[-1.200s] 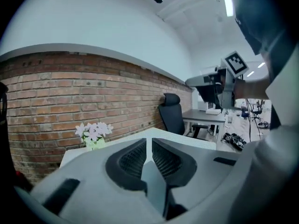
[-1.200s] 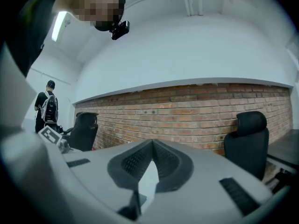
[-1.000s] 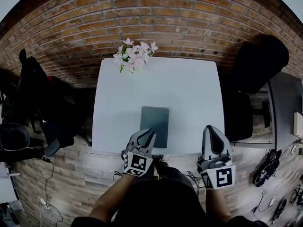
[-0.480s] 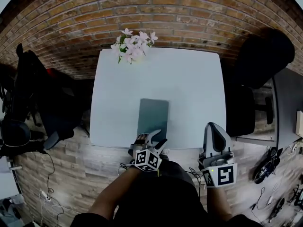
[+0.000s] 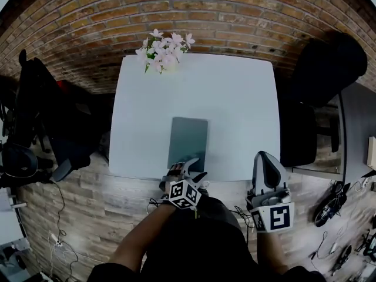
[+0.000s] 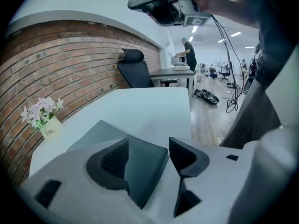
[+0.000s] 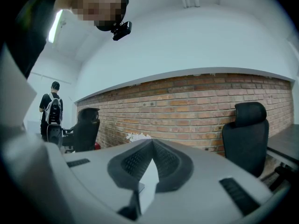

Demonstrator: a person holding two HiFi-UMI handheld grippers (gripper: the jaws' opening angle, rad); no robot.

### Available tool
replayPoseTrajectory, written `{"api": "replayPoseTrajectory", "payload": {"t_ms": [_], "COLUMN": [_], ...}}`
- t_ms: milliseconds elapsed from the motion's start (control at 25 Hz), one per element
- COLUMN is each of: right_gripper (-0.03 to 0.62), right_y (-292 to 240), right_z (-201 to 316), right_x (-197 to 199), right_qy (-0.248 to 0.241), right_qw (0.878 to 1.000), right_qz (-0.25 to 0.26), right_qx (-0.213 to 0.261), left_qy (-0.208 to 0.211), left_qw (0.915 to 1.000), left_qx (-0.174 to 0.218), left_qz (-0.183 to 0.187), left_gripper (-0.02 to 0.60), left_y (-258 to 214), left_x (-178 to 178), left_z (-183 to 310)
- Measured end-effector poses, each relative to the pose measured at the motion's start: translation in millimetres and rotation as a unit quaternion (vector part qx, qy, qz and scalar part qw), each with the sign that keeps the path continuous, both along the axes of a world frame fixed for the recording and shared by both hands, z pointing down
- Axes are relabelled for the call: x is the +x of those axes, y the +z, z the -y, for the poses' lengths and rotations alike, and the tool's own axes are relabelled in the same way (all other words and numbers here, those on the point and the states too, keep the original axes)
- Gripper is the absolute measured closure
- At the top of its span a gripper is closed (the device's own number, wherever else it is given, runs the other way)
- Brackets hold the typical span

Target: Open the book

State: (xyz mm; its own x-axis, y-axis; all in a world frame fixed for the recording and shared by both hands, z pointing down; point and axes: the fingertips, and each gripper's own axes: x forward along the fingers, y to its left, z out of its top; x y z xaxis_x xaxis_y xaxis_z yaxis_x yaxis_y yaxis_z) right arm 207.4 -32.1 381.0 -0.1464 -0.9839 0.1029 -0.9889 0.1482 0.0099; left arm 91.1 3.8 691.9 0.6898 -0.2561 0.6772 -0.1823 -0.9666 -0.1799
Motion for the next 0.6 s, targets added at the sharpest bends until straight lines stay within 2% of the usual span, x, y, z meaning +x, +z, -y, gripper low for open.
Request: {"api": "replayPoseTrajectory", "payload": {"t_ms": [240,480,560,600], "right_gripper": [0.582,0.582,0.582,0.582], "right_y": [-1.3,-2.5,-3.1,-3.9], "right_z": [-8.7,-19.8,-23.7,-25.1], "right_x": [2.6,4.5,4.3,4.4], "right_qy": [0.002,0.005,0.006,0.007], "right_qw": [1.0,1.0,1.0,1.0], "right_qz": [-0.004,-0.011,-0.012,-0.013], "right_qx": [0.0,0.001,0.001,0.002], "left_qy": [0.006,-0.004,-0.002,0.001], "left_qw": [0.9995,0.9996,0.9994,0.9992], "left_qx": [-0.007,-0.023,-0.035,-0.04], "left_qz": [0.03,0.013,0.004,0.0], "left_gripper": [0.318,0.321,0.333,0.365], "left_y": [23.2,24.8,23.5,22.4], "left_x": [-4.3,-5.7,-6.5,-6.1], "left_z": [-1.0,0.7,0.4,-0.4]}}
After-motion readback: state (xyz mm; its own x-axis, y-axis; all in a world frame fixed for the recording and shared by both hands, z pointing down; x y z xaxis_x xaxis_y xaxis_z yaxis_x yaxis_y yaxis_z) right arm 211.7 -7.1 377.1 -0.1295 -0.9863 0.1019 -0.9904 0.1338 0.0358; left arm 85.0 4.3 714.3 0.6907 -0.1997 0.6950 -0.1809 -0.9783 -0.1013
